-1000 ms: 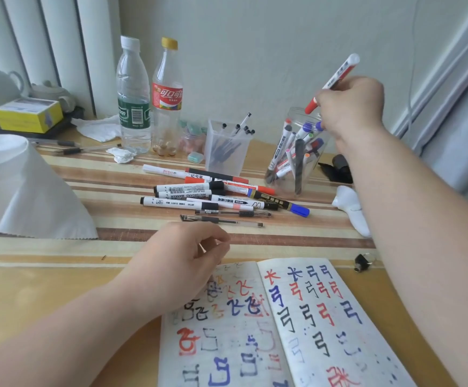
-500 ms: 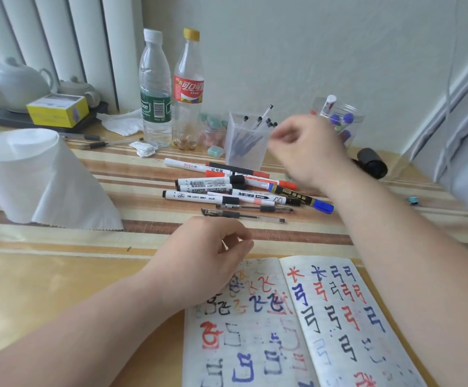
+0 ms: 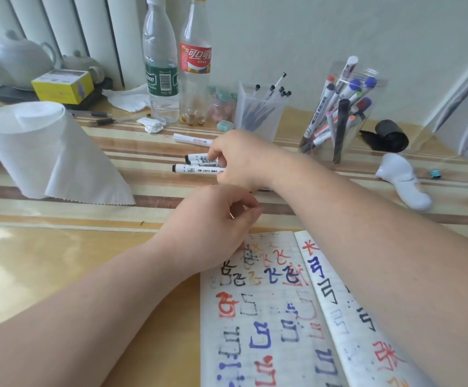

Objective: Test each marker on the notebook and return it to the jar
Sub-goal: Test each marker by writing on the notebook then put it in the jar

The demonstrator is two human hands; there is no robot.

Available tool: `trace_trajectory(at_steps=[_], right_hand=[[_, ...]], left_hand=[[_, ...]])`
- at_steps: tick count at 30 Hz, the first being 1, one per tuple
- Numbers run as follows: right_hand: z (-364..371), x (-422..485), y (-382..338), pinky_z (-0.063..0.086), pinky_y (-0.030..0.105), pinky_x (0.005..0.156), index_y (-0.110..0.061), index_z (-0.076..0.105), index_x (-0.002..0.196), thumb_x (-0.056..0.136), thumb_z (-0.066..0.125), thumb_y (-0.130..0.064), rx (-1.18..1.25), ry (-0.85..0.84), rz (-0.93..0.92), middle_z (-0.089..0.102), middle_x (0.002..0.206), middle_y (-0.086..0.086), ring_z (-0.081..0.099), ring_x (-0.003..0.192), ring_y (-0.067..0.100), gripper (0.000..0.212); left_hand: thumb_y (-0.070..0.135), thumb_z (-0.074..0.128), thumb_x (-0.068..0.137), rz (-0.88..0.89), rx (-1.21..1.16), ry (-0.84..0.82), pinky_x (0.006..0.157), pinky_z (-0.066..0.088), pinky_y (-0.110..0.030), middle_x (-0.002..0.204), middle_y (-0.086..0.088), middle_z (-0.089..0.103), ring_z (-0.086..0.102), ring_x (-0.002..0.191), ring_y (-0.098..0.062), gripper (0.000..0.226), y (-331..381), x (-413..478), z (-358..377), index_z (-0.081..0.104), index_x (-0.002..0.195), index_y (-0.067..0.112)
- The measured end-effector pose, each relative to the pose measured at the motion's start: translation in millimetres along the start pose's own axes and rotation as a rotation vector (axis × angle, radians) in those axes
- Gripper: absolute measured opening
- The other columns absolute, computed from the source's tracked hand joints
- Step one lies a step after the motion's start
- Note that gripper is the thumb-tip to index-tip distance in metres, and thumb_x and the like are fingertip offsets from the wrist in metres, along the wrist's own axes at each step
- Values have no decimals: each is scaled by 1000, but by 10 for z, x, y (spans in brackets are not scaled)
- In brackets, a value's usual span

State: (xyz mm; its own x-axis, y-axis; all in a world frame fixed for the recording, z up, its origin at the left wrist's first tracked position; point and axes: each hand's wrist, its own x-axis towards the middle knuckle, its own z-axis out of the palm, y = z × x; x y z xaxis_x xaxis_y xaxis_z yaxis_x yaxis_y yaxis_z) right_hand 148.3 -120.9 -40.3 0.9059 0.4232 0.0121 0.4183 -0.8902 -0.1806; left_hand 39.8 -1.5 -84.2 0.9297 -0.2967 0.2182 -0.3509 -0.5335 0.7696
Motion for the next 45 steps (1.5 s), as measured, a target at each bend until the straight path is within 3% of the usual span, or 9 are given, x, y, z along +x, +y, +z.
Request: trace_trajectory(at_steps=[3,6,11,17,23,27,33,39,45], right_hand=[[-209,-197,3,49,26,63,-21,71,97,79,71,-19,89,183,63,64,85,-6,63,77,17,19],[-350,-565,76,56,26,51,-11,65,75,78,73,-11,530,346,168,69,63,3,68,55,19,9],[-158,-1302,138,45,26,38,-5,62,76,90,75,-9,1093,272,223,60,55,18,59,41,24,20],[67,-1503,62,34,20,35,-11,74,81,78,71,-37,1532,201,304,60,60,12,59,45,23,27],[131,-1546,84,32,20,37,-8,71,74,87,72,-20,1549,214,146,55,56,10,46,41,18,17],[128,-1608,122,32,20,38,13,61,80,84,69,-17,1568,227,64,54,59,22,43,39,21,31],[-22,-1705,341,26,16,39,-7,63,61,76,66,-13,1606,455,98,45,44,11,35,33,17,17],[85,-1821,188,57,35,49,-10,77,86,79,74,-16,1241,-284,11,71,67,20,71,57,30,9],[95,-1843,59,57,32,51,-21,72,86,78,76,-23,1027,-164,57,72,69,2,74,57,24,9]], left_hand=[[39,63,97,-10,-42,14,71,60,-40,73,13,72,70,56,-1,17,-10,1,-22,65,112,32],[53,61,96,-23,-38,25,69,61,-42,75,11,74,69,56,1,31,14,-6,-55,57,117,31],[63,68,87,-17,56,74,61,58,-48,78,5,68,70,62,-14,42,65,-21,-72,49,86,26],[54,62,94,97,39,-78,64,59,-42,77,13,68,67,62,-6,22,101,-64,-79,60,94,32],[59,40,102,205,-56,-220,55,55,-33,68,4,54,63,58,-15,41,90,-96,-125,53,81,27],[56,37,101,189,-271,-372,51,58,-48,59,13,40,47,46,-10,47,147,-114,-113,49,75,18],[40,37,106,101,-425,-248,52,56,-43,59,4,31,33,49,-19,48,74,-45,-303,43,69,10],[49,42,101,57,-308,-277,64,57,-40,75,-10,69,69,66,-35,46,17,-54,-237,51,84,8],[53,43,104,53,-347,-327,61,60,-50,80,-12,74,74,76,-33,43,108,-84,-204,52,79,19]])
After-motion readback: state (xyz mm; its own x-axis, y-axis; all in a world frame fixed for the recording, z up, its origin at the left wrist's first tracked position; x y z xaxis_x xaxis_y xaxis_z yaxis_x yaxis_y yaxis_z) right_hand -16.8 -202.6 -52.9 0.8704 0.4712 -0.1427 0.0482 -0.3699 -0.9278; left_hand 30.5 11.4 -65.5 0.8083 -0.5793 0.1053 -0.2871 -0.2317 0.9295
